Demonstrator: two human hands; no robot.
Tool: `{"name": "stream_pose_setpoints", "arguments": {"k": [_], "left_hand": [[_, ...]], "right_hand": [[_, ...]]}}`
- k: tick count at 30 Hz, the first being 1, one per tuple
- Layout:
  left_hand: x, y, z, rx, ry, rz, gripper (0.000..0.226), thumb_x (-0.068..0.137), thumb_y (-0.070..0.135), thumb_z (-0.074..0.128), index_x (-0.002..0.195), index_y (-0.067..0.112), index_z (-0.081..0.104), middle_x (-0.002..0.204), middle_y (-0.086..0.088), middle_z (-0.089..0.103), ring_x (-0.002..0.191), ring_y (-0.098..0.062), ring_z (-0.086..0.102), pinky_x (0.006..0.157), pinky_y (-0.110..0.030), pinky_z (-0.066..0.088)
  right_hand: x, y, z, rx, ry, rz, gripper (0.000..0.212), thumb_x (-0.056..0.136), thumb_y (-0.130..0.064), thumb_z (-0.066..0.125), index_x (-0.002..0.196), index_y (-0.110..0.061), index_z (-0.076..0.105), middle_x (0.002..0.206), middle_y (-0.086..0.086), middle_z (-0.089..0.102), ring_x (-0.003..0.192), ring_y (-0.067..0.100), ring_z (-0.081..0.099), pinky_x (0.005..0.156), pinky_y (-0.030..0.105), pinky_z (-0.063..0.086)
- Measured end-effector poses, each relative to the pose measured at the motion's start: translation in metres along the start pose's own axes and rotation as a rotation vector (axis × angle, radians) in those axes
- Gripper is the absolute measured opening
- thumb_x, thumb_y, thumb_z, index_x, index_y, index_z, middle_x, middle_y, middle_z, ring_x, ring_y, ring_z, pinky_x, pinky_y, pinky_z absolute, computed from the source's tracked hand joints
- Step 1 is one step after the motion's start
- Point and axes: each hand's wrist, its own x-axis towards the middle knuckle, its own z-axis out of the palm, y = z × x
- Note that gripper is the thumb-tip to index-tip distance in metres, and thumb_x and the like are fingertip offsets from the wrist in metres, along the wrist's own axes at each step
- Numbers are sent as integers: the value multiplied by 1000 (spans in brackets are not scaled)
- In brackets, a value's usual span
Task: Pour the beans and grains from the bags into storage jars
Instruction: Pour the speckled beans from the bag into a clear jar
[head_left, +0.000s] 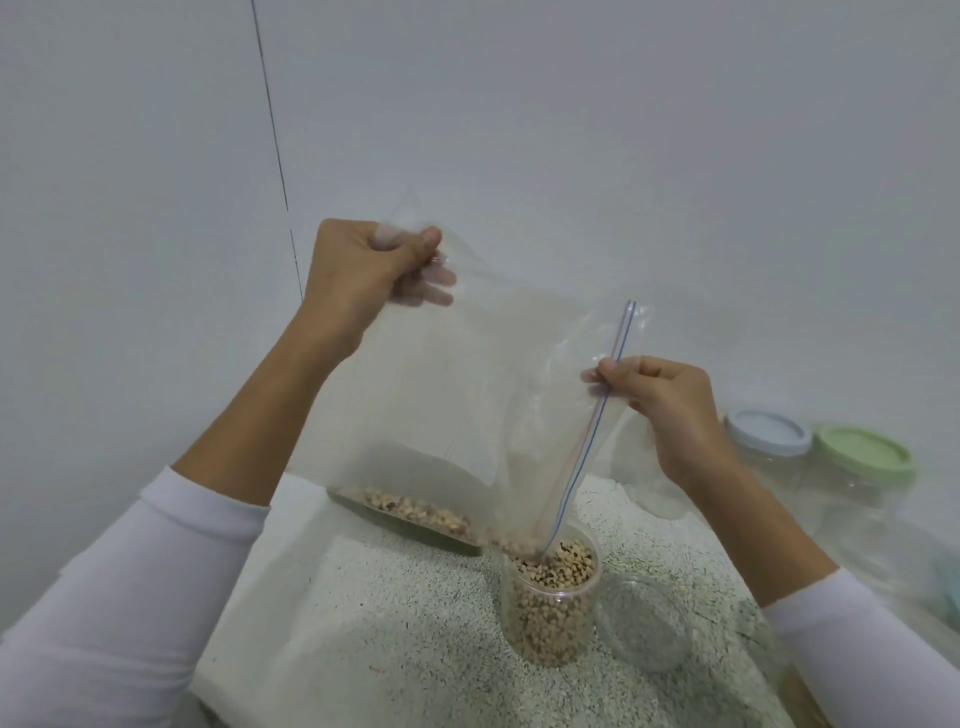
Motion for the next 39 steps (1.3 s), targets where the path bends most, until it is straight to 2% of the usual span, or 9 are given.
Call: {"name": "stream_pose_setpoints", "arguments": {"k": [6, 9, 12, 17, 21, 31, 34, 36, 39], "left_hand": [[2, 0, 1, -5, 15, 15, 22, 91, 21, 63, 76, 4, 67, 62, 1, 71, 58, -18, 71, 52, -20, 51], [1, -1, 3, 1, -19, -5, 22, 91, 20, 63, 77, 4, 67, 61, 1, 71, 56, -17, 70, 52, -20, 50], [4, -2, 2, -16, 22, -3, 23, 91, 21, 63, 78, 3, 67, 62, 1, 71, 57, -18, 70, 52, -20, 50], [2, -3, 7, -3, -30, -22, 23, 90, 21, 64, 77, 3, 67, 62, -1, 71, 57, -18, 70, 52, -20, 50], [5, 0, 9, -12, -16, -9, 22, 91, 20, 63, 76, 4, 67, 62, 0, 71, 56, -17, 70, 52, -20, 50], [7, 4, 8, -17, -23, -10, 23, 90, 21, 63, 77, 3, 67, 62, -1, 71, 56, -17, 70, 51, -20, 50], [8, 4, 6, -25, -15, -2, 23, 91, 21, 63, 76, 4, 67, 61, -1, 71, 56, -17, 70, 51, -19, 50], [7, 4, 6, -15, -43, -7, 23, 91, 21, 63, 76, 4, 67, 62, -1, 71, 56, -17, 70, 51, -19, 50], [9, 3, 5, -26, -9, -7, 23, 91, 21, 63, 77, 3, 67, 62, 0, 71, 56, -17, 70, 51, -19, 50]], "right_hand": [[0, 1, 0, 4, 7, -1, 13, 85, -18, 67, 76, -11, 72, 83, -3, 75, 70, 5, 67, 111, 46, 31], [-1, 1, 2, -6, -24, 21, 13, 85, -17, 67, 74, -13, 71, 82, -3, 75, 71, 5, 68, 110, 44, 33], [2, 2, -2, 25, 25, 2, 12, 85, -17, 67, 74, -12, 71, 82, -2, 75, 71, 5, 67, 108, 40, 34], [2, 6, -2, 9, 1, 33, 12, 85, -16, 67, 76, -10, 71, 79, -5, 74, 68, 3, 67, 90, 30, 39], [5, 6, -5, 15, 26, 20, 12, 86, -17, 66, 77, -10, 71, 83, -3, 75, 69, 4, 67, 96, 32, 38], [4, 7, -5, 26, 41, 19, 13, 86, -16, 66, 82, -4, 71, 84, -2, 74, 66, 4, 67, 82, 22, 43], [4, 4, -5, 21, 57, 14, 14, 86, -16, 66, 82, -4, 71, 86, 0, 74, 66, 4, 67, 89, 26, 41], [3, 4, -3, 2, 22, 31, 12, 86, -16, 66, 78, -8, 71, 85, -1, 75, 68, 6, 68, 88, 27, 41], [4, 3, -5, 10, 68, 15, 12, 86, -16, 66, 77, -8, 71, 83, -2, 75, 67, 6, 67, 89, 28, 41]]}}
